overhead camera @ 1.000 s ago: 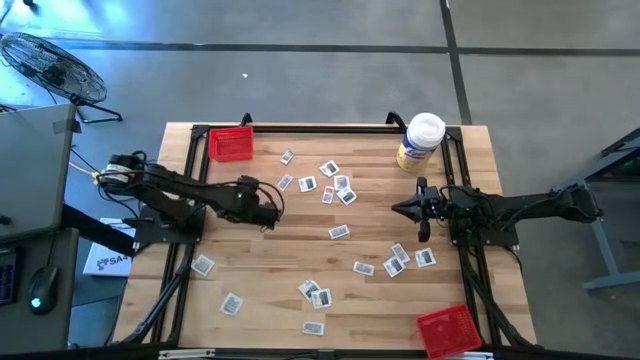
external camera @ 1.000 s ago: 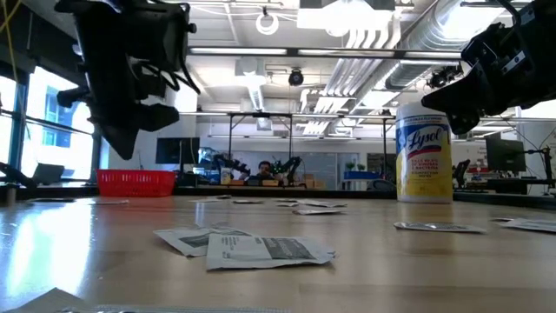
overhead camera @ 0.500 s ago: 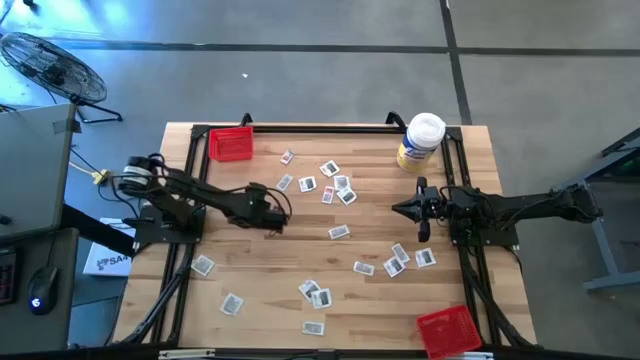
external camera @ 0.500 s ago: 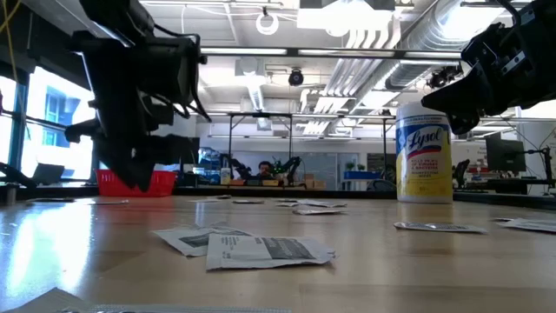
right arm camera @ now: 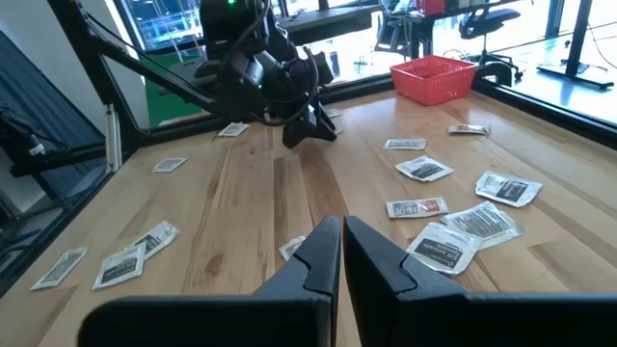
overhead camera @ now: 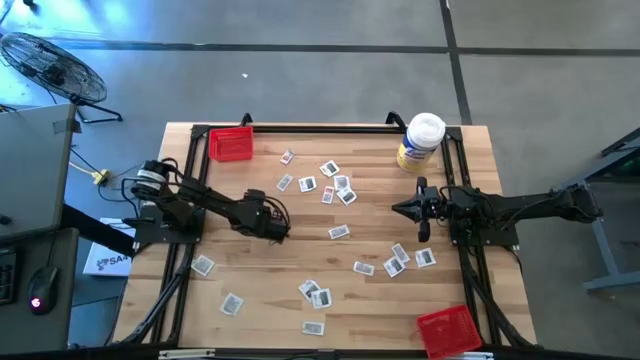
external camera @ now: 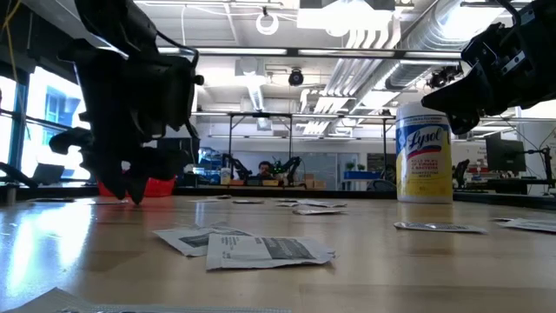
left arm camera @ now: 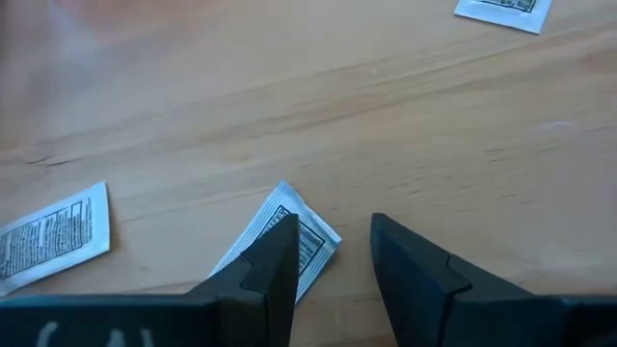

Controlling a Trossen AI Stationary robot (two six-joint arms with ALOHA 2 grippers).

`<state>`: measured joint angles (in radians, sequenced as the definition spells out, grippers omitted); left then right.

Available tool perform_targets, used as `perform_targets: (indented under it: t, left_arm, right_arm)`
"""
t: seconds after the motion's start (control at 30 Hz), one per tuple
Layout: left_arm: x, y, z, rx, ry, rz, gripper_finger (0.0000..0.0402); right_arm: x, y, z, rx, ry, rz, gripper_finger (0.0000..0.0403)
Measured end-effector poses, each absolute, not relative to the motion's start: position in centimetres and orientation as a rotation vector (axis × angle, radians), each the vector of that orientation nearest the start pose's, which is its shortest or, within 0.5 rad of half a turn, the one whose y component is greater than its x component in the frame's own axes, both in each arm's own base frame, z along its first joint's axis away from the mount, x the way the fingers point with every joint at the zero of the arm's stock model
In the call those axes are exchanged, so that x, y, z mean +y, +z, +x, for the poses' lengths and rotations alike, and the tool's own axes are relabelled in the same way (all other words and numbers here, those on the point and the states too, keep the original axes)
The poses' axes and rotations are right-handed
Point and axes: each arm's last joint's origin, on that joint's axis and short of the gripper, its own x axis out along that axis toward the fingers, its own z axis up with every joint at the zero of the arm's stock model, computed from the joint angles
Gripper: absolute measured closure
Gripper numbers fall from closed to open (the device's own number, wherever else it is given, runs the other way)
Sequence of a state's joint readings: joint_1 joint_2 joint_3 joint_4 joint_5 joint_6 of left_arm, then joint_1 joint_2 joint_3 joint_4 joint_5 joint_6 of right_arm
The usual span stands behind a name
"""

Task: Pick & Place First Aid Supplies
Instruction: Put the white and orange ointment pack into the top red bin

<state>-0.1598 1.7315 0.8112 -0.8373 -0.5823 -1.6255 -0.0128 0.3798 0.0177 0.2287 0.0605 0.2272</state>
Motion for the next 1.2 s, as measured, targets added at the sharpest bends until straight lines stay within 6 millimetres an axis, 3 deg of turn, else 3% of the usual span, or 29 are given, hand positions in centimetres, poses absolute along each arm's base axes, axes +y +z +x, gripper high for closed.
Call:
perform_targets:
  t: [0.5,0.73,1.2]
  left_arm:
    - [-2.3,10.1,23.9,0.918,1.491,-0.605,0.0394]
    - [-2.4,10.0,23.7,0.933,1.486,-0.566,0.0400]
    - [-3.0,13.9,23.4,0.954,1.369,-0.518,0.0401]
  right_arm:
    - [-0.3,15.8,12.1,0.125,-0.087,0.223,0.0391]
    - [-0.3,15.8,12.1,0.125,-0.087,0.224,0.0391]
    - [-0.3,15.8,12.1,0.125,-0.088,0.224,0.0391]
